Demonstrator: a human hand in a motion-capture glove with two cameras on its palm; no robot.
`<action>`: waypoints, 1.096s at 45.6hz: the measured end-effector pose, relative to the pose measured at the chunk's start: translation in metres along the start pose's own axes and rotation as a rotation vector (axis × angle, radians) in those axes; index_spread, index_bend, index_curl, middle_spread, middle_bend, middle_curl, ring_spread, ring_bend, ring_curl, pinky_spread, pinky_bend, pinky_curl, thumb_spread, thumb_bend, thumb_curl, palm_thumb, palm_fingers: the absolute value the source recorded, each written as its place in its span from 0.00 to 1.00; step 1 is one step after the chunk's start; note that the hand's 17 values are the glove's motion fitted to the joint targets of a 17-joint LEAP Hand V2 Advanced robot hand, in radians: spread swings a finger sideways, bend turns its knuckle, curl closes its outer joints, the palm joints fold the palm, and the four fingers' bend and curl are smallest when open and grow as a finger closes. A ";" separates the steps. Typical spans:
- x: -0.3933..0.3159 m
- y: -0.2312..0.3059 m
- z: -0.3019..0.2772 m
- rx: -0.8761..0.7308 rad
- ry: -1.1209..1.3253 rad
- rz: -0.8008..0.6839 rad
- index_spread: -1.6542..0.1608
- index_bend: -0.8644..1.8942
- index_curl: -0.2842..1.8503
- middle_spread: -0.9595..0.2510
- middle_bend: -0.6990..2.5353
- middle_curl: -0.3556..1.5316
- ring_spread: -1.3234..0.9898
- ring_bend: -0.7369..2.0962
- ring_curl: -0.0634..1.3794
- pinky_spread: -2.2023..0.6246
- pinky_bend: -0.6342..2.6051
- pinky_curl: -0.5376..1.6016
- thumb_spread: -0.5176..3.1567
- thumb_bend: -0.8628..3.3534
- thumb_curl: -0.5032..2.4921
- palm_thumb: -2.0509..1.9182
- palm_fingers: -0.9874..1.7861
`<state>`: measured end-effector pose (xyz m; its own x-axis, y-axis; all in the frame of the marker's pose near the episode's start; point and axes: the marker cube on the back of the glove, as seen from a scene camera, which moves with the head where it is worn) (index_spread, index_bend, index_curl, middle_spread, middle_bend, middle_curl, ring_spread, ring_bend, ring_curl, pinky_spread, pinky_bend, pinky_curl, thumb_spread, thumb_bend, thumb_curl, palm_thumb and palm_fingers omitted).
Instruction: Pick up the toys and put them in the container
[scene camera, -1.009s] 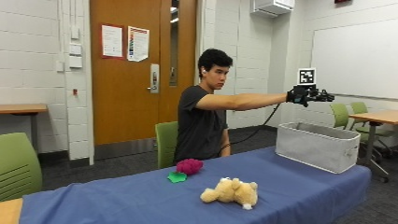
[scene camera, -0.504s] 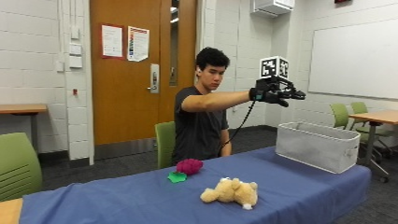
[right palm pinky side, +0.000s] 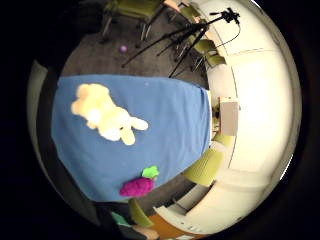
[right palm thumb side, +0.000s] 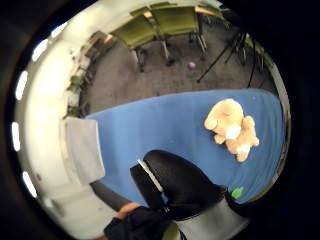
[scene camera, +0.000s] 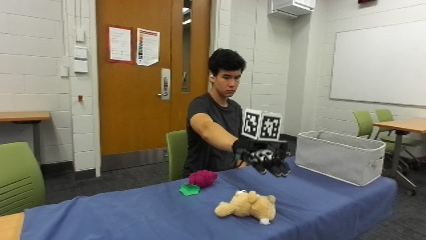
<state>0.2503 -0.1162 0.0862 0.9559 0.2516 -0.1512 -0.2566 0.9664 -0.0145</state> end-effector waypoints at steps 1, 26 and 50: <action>0.004 -0.002 0.010 -0.013 -0.005 0.008 0.81 0.37 0.28 0.72 0.30 0.42 0.46 0.39 0.23 0.75 0.40 0.41 0.41 0.19 0.25 0.49 0.35; 0.035 -0.007 0.128 -0.174 -0.145 0.096 0.83 0.35 0.26 0.74 0.27 0.41 0.46 0.36 0.24 0.74 0.43 0.42 0.41 0.19 0.24 0.51 0.32; 0.024 0.014 0.092 -0.091 -0.146 0.102 0.76 0.41 0.31 0.63 0.32 0.41 0.38 0.49 0.30 0.65 0.44 0.41 0.47 0.26 0.31 0.66 0.73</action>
<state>0.2823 -0.0915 0.1737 0.9332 0.3592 -0.0120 -0.3586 0.9285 -0.0969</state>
